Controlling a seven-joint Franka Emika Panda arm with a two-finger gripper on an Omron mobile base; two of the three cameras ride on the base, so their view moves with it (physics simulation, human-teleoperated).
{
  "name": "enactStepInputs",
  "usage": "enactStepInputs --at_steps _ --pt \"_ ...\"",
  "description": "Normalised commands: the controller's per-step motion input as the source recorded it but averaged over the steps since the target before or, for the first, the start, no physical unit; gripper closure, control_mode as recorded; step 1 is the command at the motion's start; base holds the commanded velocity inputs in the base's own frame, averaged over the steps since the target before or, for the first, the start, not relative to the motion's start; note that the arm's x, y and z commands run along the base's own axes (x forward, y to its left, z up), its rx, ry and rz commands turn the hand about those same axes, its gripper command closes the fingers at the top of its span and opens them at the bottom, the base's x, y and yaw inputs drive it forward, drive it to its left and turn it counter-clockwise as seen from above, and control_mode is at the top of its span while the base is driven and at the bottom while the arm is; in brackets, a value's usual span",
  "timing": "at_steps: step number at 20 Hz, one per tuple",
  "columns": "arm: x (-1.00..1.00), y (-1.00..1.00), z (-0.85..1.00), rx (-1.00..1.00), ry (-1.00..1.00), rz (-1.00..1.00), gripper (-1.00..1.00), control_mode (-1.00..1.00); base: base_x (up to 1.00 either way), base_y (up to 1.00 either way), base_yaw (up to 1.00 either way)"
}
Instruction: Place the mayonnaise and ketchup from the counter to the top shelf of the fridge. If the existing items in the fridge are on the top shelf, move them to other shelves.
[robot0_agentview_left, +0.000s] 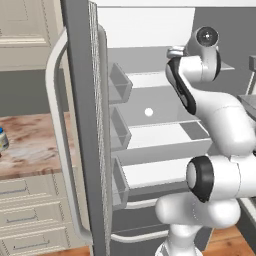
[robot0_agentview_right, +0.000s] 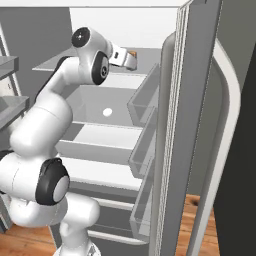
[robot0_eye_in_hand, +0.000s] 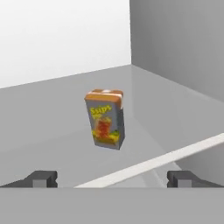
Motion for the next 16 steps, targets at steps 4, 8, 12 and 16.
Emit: enactStepInputs --at_steps 4,8,12,16 --pt "0.47 0.00 -0.11 -0.01 0.01 0.00 -1.00 -1.00 0.00 0.00 0.00" --pt "0.46 0.00 -0.08 0.00 0.01 0.00 -1.00 -1.00 0.00 0.00 0.00" --pt "0.45 0.00 -0.07 0.00 0.02 0.00 -1.00 -1.00 0.00 0.00 0.00" --pt "0.41 -0.14 -0.10 0.00 0.04 0.00 -1.00 -1.00 0.00 0.00 0.00"
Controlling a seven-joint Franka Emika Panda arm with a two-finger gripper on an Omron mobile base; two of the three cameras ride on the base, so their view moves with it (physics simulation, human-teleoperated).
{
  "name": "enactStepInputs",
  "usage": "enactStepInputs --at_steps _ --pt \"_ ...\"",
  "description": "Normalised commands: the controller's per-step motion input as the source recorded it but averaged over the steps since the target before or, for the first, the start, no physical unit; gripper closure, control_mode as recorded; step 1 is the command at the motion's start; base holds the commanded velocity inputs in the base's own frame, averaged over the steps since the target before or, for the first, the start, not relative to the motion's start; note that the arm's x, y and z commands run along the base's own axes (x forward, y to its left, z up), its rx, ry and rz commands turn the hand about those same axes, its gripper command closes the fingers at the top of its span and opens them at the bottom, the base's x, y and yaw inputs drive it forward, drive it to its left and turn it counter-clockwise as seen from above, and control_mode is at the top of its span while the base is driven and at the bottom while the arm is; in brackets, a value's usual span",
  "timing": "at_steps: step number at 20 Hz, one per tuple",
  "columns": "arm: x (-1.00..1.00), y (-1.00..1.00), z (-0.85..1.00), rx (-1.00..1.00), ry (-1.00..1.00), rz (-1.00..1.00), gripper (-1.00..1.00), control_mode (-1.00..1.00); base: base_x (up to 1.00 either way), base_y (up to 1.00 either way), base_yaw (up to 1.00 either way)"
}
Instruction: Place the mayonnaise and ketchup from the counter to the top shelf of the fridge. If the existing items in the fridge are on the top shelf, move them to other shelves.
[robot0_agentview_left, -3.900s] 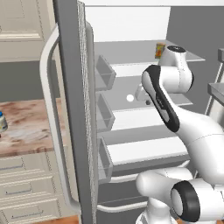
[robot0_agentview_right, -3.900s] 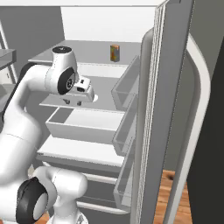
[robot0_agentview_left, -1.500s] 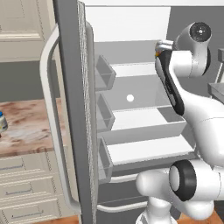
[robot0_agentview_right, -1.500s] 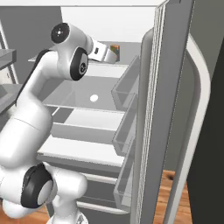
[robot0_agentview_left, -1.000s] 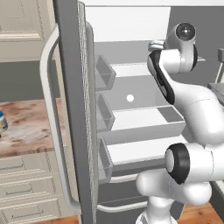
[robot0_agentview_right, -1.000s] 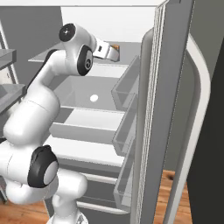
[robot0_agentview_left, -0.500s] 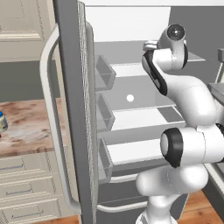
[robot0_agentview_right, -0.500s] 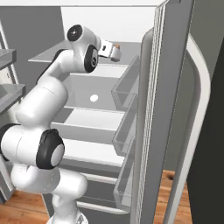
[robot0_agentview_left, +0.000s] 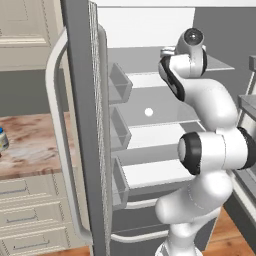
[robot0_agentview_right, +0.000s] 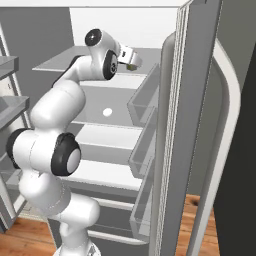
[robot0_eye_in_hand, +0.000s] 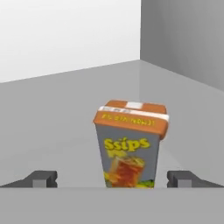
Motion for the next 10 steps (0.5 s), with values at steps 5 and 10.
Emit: enactStepInputs --at_steps 5,10 --pt "0.34 -0.14 -0.12 0.00 0.04 0.00 -1.00 -1.00 0.00 0.00 0.00" --pt "0.35 -0.04 -0.05 0.00 0.02 0.00 -1.00 -1.00 0.00 0.00 0.00"
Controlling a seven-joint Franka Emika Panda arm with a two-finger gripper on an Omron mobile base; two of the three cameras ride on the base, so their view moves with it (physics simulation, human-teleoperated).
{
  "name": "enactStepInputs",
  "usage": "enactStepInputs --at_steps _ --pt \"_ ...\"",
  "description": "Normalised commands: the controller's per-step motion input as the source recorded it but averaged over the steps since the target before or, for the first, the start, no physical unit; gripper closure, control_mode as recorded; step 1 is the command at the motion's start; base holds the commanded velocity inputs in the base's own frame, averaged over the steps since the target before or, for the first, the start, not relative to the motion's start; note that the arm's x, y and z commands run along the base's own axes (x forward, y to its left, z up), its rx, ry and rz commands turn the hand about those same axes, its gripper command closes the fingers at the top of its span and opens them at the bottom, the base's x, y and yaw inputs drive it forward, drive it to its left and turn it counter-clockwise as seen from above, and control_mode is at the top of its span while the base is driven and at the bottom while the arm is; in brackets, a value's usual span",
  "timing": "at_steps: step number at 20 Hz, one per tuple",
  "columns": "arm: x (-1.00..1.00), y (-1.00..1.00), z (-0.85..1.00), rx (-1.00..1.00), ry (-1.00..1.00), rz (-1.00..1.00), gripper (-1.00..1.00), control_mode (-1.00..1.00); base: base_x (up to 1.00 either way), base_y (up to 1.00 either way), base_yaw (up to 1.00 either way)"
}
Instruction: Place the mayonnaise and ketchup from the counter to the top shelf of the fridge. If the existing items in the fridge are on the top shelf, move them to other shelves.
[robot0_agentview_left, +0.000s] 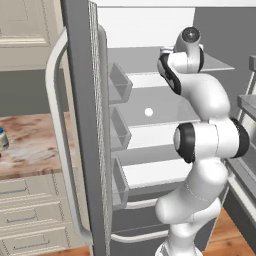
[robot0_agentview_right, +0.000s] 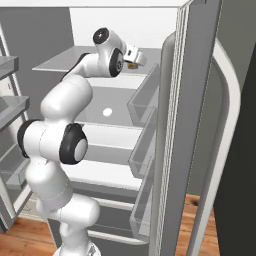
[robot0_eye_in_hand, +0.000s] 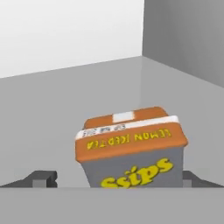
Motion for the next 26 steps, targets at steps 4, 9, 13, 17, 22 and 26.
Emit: enactStepInputs --at_steps 4,9,13,17,22,26 --pt "0.24 -0.13 -0.09 0.00 0.00 0.00 1.00 -1.00 0.00 0.00 0.00" --pt "0.01 -0.11 -0.02 0.00 0.00 0.00 1.00 -1.00 0.00 0.00 0.00" --pt "0.00 0.00 0.00 0.00 0.00 0.00 1.00 -1.00 0.00 0.00 0.00" --pt "-0.44 0.00 0.00 0.00 -0.21 0.00 1.00 -1.00 0.00 0.00 0.00" --pt "-0.93 0.00 0.11 0.00 -0.41 0.03 1.00 -1.00 0.00 0.00 0.00" --pt "-1.00 0.00 0.26 0.00 -0.49 0.06 1.00 -1.00 0.00 0.00 0.00"
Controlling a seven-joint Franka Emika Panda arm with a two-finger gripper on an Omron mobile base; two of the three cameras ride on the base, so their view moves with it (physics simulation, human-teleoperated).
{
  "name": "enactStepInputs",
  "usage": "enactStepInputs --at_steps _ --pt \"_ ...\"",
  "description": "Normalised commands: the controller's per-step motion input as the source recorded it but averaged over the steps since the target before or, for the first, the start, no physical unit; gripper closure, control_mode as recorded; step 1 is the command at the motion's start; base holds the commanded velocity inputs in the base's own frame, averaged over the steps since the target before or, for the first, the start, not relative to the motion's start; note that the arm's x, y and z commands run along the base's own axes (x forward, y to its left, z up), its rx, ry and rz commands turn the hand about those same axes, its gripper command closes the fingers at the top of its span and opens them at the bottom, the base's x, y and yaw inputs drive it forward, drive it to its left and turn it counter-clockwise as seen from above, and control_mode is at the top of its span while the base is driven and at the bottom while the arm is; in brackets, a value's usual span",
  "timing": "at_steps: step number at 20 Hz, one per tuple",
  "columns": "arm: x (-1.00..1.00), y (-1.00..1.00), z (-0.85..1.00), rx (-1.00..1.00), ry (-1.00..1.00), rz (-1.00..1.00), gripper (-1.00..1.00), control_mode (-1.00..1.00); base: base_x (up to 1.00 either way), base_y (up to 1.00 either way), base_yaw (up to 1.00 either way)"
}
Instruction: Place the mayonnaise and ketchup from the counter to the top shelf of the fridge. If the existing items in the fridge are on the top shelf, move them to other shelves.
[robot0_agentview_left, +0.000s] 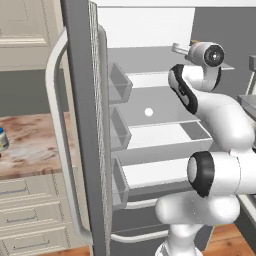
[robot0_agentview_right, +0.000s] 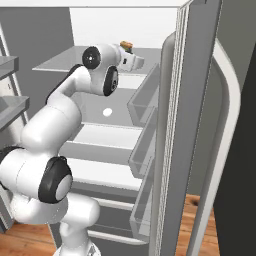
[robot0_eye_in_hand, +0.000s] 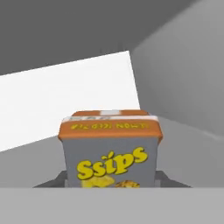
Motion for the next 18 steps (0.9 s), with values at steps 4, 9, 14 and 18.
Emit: enactStepInputs --at_steps 4,9,14,18 --pt "-1.00 0.00 0.66 0.00 -0.33 0.06 1.00 -1.00 0.00 0.00 0.00" --pt "-1.00 0.05 0.60 -0.02 -0.08 0.10 1.00 -1.00 0.00 0.00 0.00" --pt "-1.00 0.09 0.09 -0.11 -0.01 0.12 1.00 -1.00 0.00 0.00 0.00" --pt "-1.00 0.20 -0.09 -0.23 0.00 0.15 1.00 -1.00 0.00 0.00 0.00"
